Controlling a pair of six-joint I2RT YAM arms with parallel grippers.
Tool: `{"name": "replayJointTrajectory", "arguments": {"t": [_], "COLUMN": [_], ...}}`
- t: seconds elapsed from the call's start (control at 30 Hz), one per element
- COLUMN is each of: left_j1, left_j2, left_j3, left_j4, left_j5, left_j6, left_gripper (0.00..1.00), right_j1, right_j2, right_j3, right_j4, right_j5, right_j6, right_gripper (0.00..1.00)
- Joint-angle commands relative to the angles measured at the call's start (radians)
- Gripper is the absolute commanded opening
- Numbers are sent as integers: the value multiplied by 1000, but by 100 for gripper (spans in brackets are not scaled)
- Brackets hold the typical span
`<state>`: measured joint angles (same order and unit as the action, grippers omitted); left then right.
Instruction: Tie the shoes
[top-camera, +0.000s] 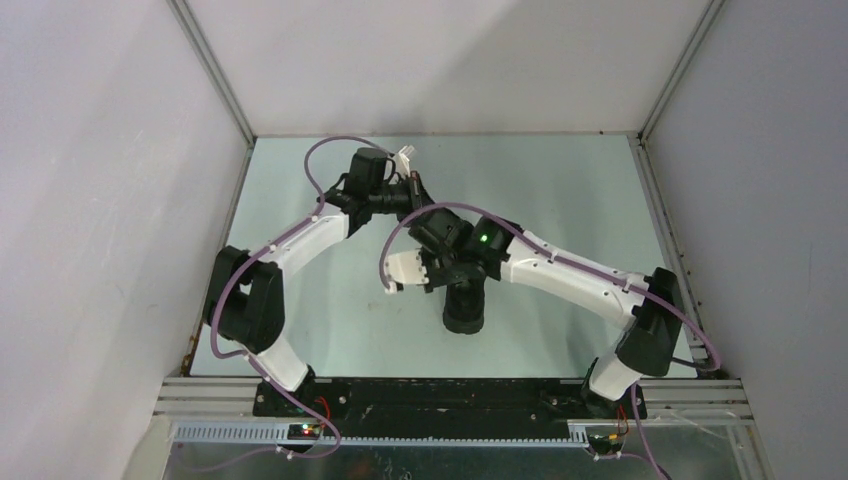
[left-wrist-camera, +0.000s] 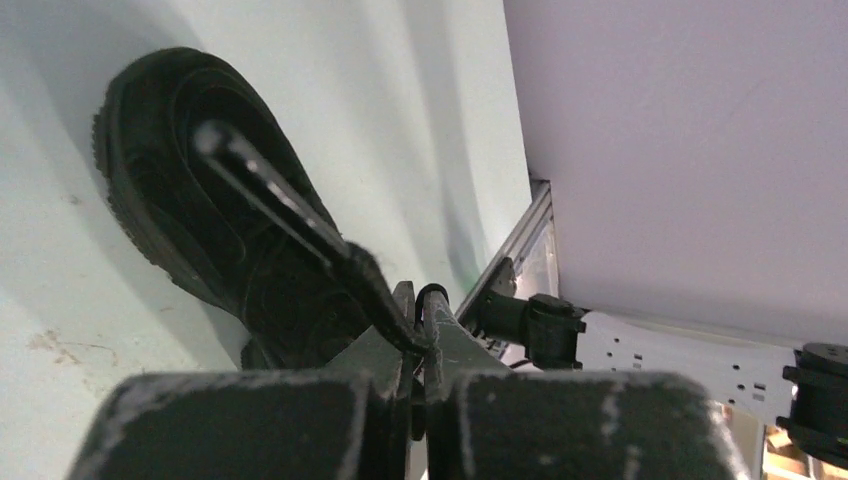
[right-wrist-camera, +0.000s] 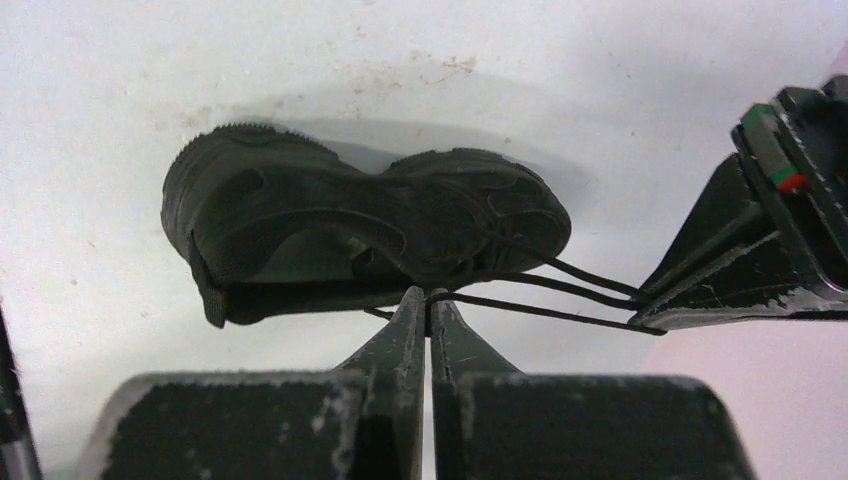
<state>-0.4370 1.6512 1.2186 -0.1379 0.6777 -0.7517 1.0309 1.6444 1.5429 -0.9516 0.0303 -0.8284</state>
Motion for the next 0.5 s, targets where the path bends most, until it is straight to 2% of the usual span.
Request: {"name": "replayJointTrajectory", "arguments": {"t": [0.0, 0.27, 0.47], "left_j1": [50, 50, 49], "left_j2": [-17, 9, 49], "left_j3": [41, 85, 139], "left_j4": [186, 219, 245], "left_j5": [-108, -42, 27], "left_j6": [-30, -78, -118], "left_gripper": [0, 0, 0], "right_j1": [133, 171, 172], "right_j2": [-68, -101, -127], "right_j3": [-71, -180, -212], "right_j4": [-107, -29, 36], "right_j5": [-124, 21, 32], "right_j6": [-86, -172, -184], "right_gripper": [0, 0, 0]}}
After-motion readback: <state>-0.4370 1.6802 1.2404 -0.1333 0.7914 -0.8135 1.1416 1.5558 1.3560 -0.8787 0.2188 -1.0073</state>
